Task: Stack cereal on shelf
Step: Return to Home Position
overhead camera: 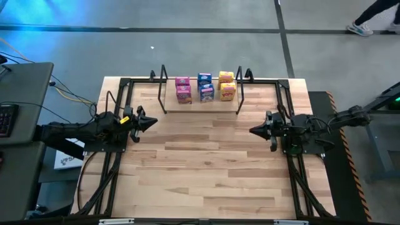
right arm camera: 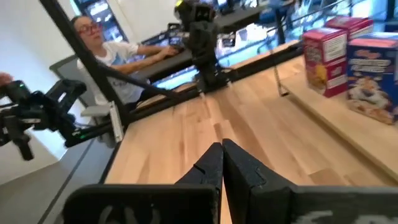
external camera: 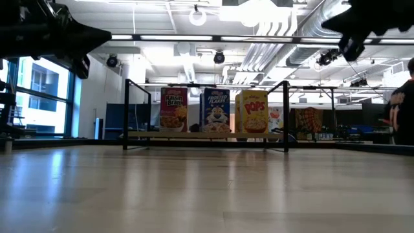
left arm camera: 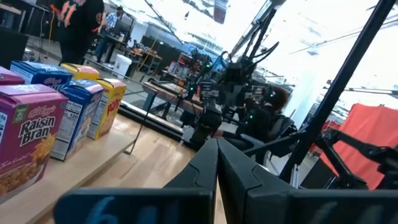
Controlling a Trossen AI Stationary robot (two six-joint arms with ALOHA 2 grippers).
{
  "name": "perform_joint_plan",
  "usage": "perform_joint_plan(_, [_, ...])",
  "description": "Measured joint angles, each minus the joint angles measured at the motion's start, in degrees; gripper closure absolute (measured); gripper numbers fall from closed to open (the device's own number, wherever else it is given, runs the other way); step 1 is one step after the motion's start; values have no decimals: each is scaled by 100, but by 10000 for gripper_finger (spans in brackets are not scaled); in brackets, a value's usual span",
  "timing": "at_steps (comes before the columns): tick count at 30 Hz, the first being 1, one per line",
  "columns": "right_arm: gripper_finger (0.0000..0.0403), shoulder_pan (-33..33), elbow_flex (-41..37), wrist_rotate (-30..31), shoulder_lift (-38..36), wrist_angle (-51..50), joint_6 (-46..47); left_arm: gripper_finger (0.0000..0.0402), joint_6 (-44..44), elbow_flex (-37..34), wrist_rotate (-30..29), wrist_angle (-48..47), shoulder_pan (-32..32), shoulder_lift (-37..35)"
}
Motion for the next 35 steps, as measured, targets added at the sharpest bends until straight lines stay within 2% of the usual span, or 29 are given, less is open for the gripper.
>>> perform_joint_plan(2, [403, -177, -339, -142, -333, 163, -83, 401, -18, 0, -2, -22, 0, 0])
perform_joint_plan(8, [403, -566, -1294, -1054, -1152, 967, -239, 401, -18, 0, -7, -46, 0, 0])
perform_joint_plan(14, [403, -696, -1712, -1176, -1777, 874, -678, 401, -14, 0, -7, -118, 0, -9])
perform_joint_plan(19, [403, -752, -2002, -1206, -2227, 671, -804, 401, -18, 0, -7, -552, 0, -313])
perform_joint_plan(25, [403, -772, -1998, -1415, -2200, 621, -1464, 401, -17, 0, 3, -1540, -2, -650])
perform_joint_plan(35, [403, -772, -1995, -1424, -1834, 608, -1946, 401, -10, 2, 55, -1503, -15, -621])
